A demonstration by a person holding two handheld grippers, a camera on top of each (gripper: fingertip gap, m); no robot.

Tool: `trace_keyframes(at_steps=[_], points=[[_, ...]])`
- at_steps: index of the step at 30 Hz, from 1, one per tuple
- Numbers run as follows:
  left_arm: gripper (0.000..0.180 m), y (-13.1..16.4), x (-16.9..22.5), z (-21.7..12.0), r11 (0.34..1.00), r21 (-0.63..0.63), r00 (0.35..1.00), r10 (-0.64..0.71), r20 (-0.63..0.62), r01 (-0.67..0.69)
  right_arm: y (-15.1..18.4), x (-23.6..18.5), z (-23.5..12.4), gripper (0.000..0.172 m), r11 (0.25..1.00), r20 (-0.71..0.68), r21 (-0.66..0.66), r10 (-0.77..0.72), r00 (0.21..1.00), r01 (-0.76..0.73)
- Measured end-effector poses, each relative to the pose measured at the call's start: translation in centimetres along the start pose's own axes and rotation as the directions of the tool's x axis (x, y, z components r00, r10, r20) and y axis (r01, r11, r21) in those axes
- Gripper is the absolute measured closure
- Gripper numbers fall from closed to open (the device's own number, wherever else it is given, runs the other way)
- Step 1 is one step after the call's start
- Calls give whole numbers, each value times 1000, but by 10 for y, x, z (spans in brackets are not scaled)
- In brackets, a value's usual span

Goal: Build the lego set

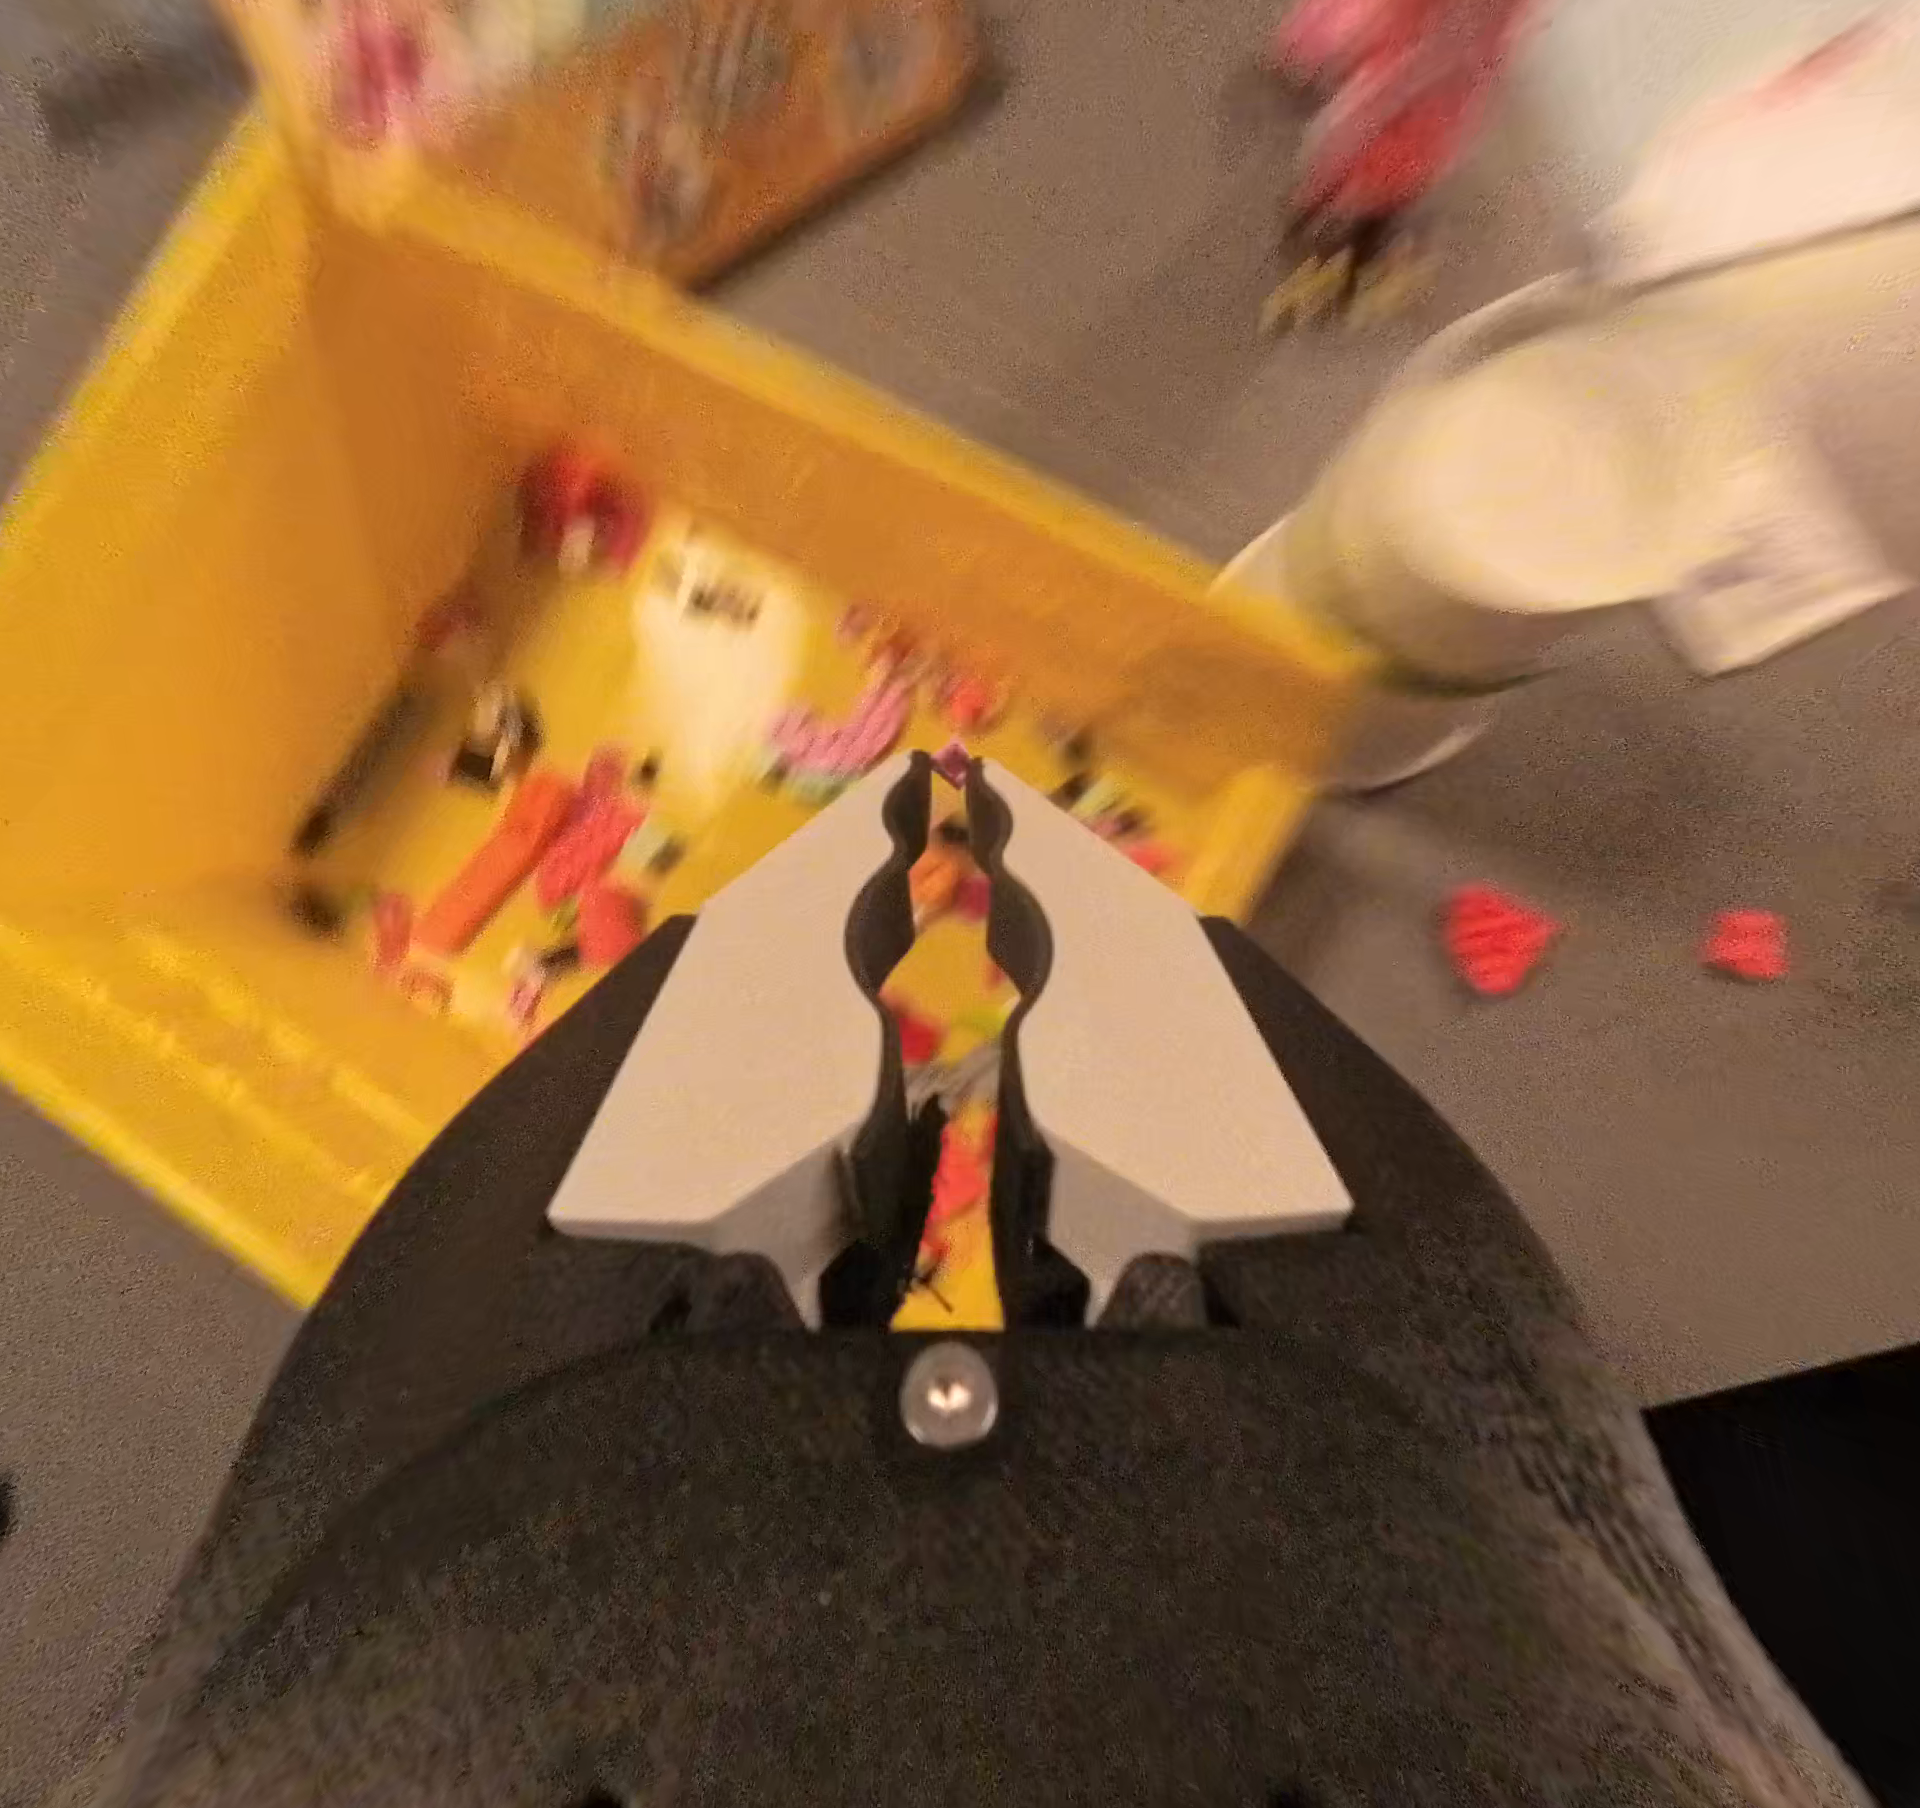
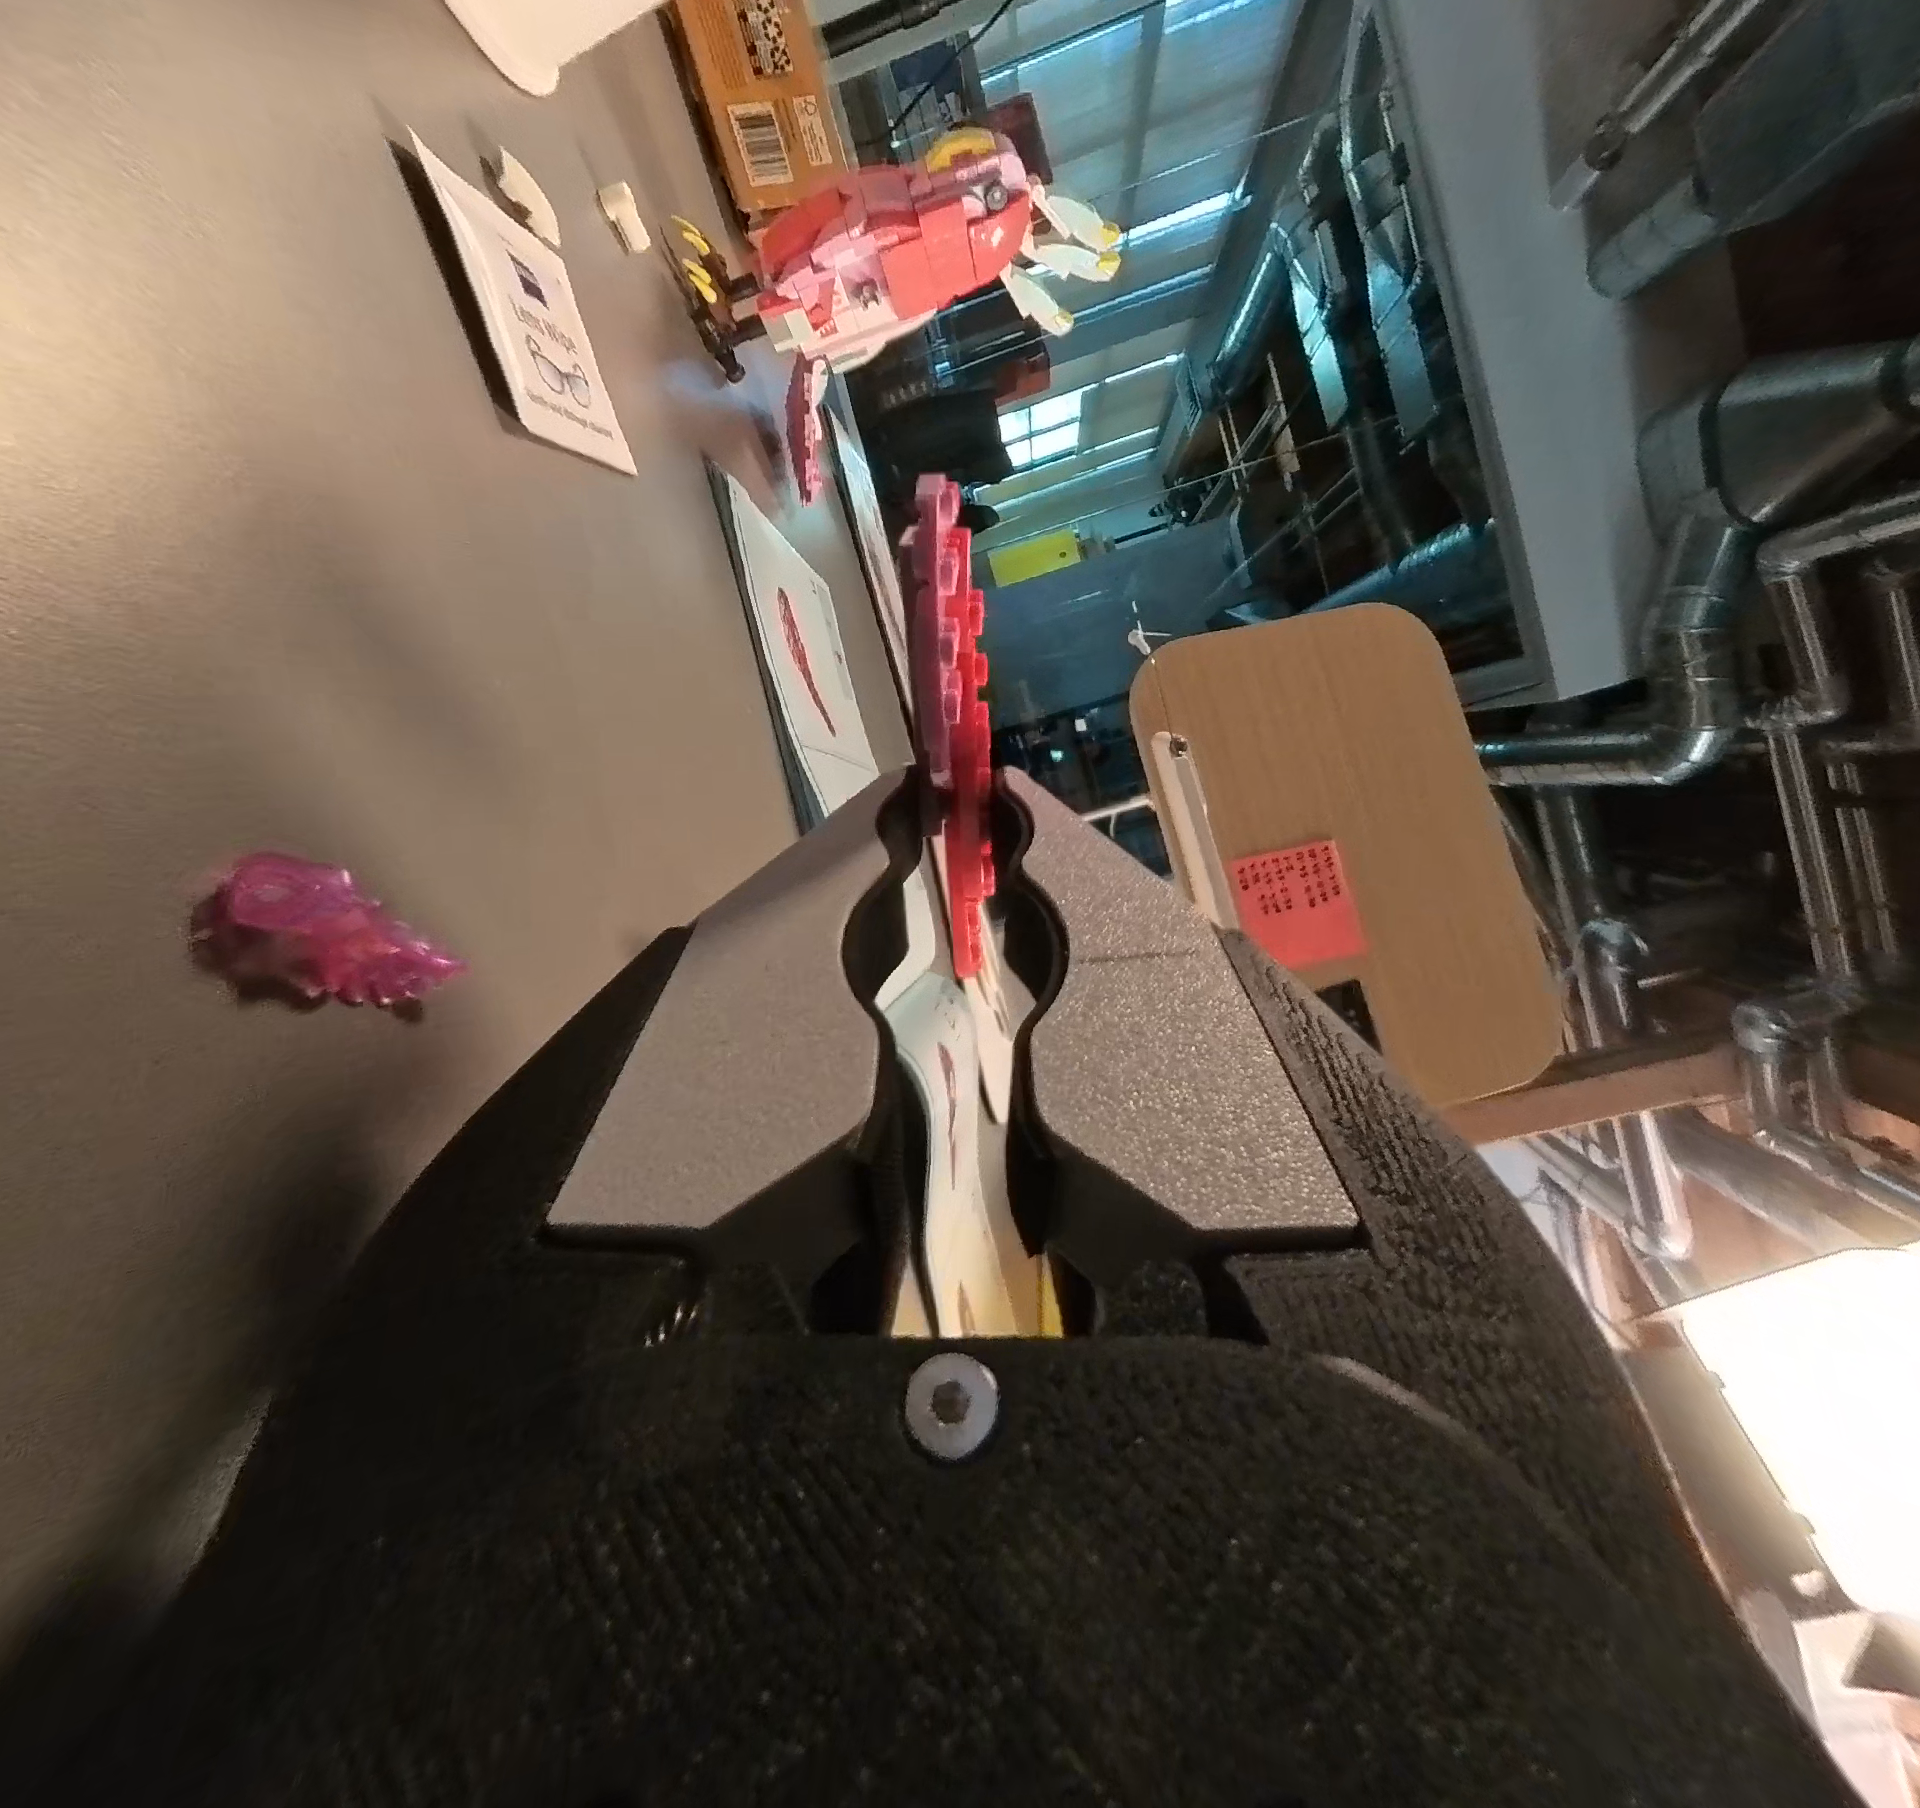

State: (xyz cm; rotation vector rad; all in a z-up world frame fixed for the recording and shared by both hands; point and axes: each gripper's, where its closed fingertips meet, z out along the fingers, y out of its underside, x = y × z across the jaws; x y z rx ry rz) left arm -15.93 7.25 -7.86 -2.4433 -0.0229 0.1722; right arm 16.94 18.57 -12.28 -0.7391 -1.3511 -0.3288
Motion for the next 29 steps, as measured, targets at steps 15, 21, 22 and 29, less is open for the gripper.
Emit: trace_keyframes(at_steps=[15, 21, 22, 29], points=[[175, -56, 252, -66, 602, 796, 868, 361, -340, 61, -30, -56, -1, 132, 970, 458, 69, -237, 857, 231], [175, -55, 250, -72, 481, 874, 879, 389, -276, 62, -44, -48, -10, 95, 996, 659, 33, -84, 748, 83], [176, -54, 250, -74, 452, 891, 884, 400, -243, 41, -45, -44, -12, 91, 1000, 685, 9, -21, 728, 20], [178, -45, 272, -91, 221, 962, 864, 503, 27, -159, -117, 28, -42, 123, 501, 817, -303, 574, 49, -811]])
